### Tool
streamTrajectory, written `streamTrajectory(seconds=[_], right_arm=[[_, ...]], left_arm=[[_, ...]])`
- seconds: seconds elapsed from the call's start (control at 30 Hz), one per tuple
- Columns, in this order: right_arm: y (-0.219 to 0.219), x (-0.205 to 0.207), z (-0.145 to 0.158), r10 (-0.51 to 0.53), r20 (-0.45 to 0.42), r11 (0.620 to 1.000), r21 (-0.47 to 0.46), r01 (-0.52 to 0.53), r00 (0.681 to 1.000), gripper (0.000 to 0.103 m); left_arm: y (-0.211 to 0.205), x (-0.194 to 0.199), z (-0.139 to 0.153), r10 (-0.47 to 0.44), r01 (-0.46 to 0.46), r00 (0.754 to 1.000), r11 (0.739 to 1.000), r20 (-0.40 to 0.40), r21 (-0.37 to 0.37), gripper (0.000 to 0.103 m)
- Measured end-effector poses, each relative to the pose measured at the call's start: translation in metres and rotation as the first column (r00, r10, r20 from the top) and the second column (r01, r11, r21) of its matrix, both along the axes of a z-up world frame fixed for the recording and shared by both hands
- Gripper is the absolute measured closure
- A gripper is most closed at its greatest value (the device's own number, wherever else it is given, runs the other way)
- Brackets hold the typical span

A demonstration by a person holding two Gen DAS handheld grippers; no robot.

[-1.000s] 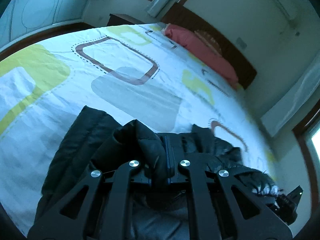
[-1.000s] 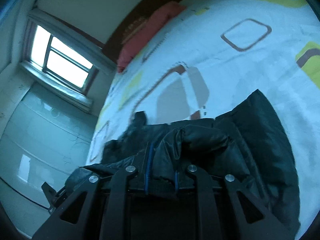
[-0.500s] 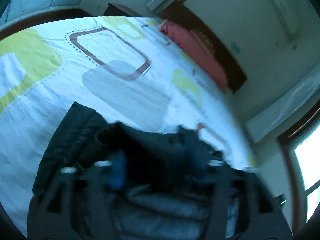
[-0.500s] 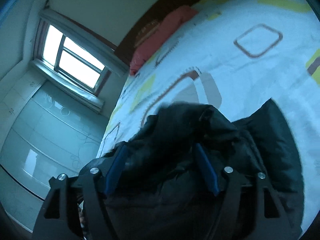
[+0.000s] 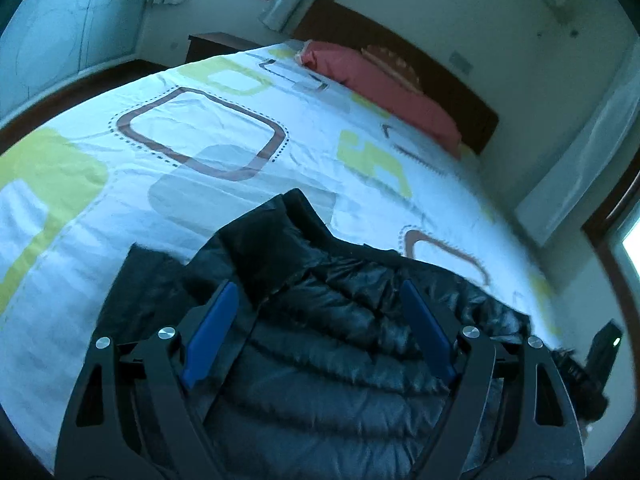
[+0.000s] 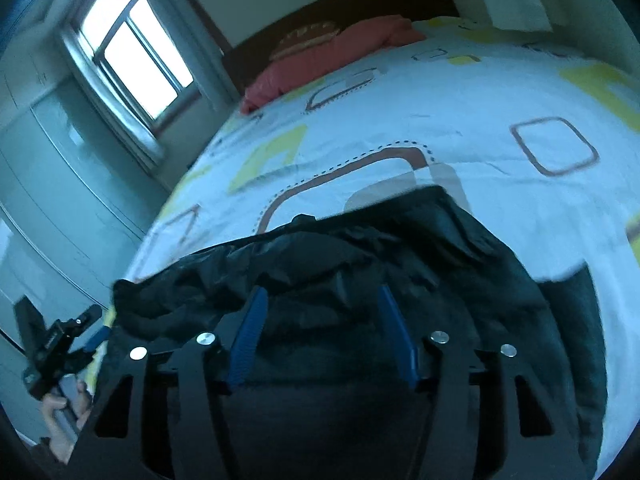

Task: Fold large clothes
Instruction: 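Lift the hem with both tools and fold it toward the collar, then open both tools and release the folded hem onto the jacket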

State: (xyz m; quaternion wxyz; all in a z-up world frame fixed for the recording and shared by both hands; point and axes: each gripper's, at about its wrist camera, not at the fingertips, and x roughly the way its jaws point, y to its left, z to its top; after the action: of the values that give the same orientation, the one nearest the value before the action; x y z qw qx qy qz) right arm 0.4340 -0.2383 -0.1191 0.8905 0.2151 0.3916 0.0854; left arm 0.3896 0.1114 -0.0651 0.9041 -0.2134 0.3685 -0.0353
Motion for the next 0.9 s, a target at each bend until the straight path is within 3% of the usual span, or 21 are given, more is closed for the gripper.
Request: streamTrajectory(seconds=[0.17, 0.27, 0.37, 0.5, 0.57, 0.67, 0.8, 0.9], right_arm=[[0.025, 0.033, -0.023, 0.004, -0.063, 0.981, -0.194, -0.016, 0.998, 0.047], [0.017, 0.043, -0.040, -0.010, -0.103, 0.987, -0.158, -0.007, 0.995, 0.048], [0.009, 0.033, -0.025, -0.016, -0.083, 0.986, -0.168, 0.002, 0.996, 0.049], [-0.012, 0.011, -0.023, -0.084, -0.070, 0.964, -0.259, 0.063, 0.994, 0.049], [-0.027, 0.009, -0.039, -0.084, -0.090, 0.979, -0.193, 0.065, 0.992, 0.049], [-0.032, 0.011, -0.044, -0.092, -0.085, 0.983, -0.169, 0.076, 0.992, 0.049], [-0.032, 0.007, -0.051, -0.107, -0.049, 0.983, -0.154, 0.099, 0.993, 0.048], [-0.030, 0.008, -0.051, -0.111, -0.043, 0.985, -0.140, 0.104, 0.993, 0.048]], left_arm=[[-0.004, 0.029, -0.023, 0.046, -0.041, 0.996, 0.997, -0.081, 0.061, 0.020], [-0.010, 0.050, -0.049, 0.049, -0.027, 0.983, 0.991, -0.176, 0.129, 0.020], [-0.016, 0.046, -0.036, 0.046, -0.018, 0.986, 0.984, -0.160, 0.175, 0.021], [-0.002, 0.015, -0.010, 0.039, -0.035, 0.998, 0.996, -0.043, 0.082, 0.021], [0.007, 0.018, -0.018, 0.065, -0.061, 0.996, 0.996, -0.061, 0.067, 0.021], [0.017, 0.032, -0.047, 0.080, -0.079, 0.986, 0.997, -0.148, 0.013, 0.022], [0.000, 0.042, -0.056, 0.087, -0.071, 0.988, 0.990, -0.131, 0.124, 0.021], [-0.002, 0.044, -0.061, 0.085, -0.068, 0.988, 0.989, -0.126, 0.128, 0.021]])
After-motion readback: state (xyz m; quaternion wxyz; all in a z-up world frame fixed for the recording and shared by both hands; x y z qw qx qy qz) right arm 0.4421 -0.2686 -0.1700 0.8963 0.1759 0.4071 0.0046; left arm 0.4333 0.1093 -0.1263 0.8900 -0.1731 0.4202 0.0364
